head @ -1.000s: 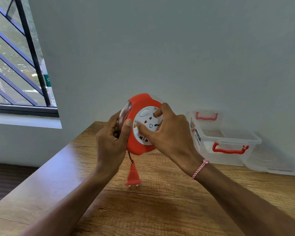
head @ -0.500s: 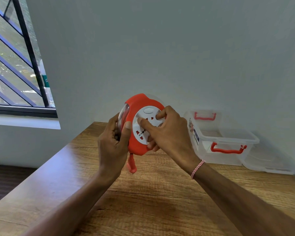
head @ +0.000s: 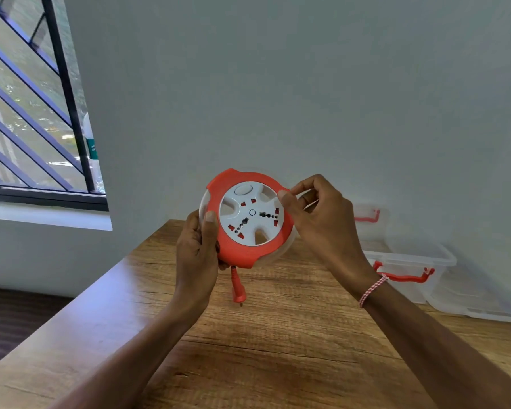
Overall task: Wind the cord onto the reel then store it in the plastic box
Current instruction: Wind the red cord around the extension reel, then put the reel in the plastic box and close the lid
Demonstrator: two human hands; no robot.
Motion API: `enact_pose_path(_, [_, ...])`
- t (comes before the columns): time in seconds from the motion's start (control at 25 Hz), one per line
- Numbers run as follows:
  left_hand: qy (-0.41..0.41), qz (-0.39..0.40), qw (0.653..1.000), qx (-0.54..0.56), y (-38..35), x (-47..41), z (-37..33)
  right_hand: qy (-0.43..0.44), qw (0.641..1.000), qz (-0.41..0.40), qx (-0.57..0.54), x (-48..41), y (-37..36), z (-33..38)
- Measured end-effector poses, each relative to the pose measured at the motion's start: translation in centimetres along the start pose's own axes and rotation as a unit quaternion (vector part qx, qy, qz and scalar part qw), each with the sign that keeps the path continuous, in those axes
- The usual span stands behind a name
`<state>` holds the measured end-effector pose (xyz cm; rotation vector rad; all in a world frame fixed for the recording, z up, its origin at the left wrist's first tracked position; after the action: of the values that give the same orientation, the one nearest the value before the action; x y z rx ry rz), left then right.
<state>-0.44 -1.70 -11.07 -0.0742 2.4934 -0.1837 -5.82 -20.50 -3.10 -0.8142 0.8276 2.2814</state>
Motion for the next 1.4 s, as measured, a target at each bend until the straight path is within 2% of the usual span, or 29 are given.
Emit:
enact_pose_path(0.4, [0.017,0.043,0.999,0.013,0.1,0.1,-0.3,-0.012,1.0,0.017,-0.004,-0.2,-0.3,-0.3])
enact_pose_path(0.48, [0.02,0.046,0.998,0.024,0.0,0.2,-0.7,-0.036,0.998,0.041,-0.013,0.3,-0.4,-0.3])
enact_pose_path(0.56, [0.021,0.046,0.998,0.035,-0.1,0.3,-0.9,-0.079,0.988,0.099,-0.082,0.7,-0.5,-0.4])
enact_pose_path(0.68, [0.021,0.053,0.998,0.034,0.0,0.3,-0.6,-0.122,0.948,0.192,-0.224,1.7,-1.5,-1.4])
enact_pose_path(0.88, [0.058,0.056,0.997,0.011,-0.1,0.3,0.3,-0.177,0.886,0.228,-0.362,3.6,-3.9,-4.8])
enact_pose_path(1.04, [0.104,0.058,0.993,-0.013,-0.5,0.2,-1.8,-0.262,0.797,0.261,-0.478,4.8,-3.8,-4.8])
enact_pose_path(1.12, [0.148,0.056,0.987,-0.01,-1.4,-0.2,-4.0,-0.272,0.747,0.268,-0.544,4.9,-2.9,-3.1])
enact_pose_path(1.24, [0.236,0.069,0.969,0.016,-3.3,-2.1,-8.4,-0.337,0.706,0.24,-0.574,3.5,-0.2,0.4])
enact_pose_path(1.4, [0.303,0.108,0.947,0.015,-5.5,-5.9,-15.2,-0.419,0.694,0.209,-0.548,-0.9,4.3,5.7])
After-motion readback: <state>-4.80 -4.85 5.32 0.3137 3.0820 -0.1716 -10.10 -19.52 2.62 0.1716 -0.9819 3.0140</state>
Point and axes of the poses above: each hand's wrist, its own x-axis away from the middle knuckle, its own y-axis out of the back of the hand, z = x × y, the point moved 1 cm from there along -x, towards the middle knuckle, and after that the axes turned 1 degree about z, right-handed, at the moved point
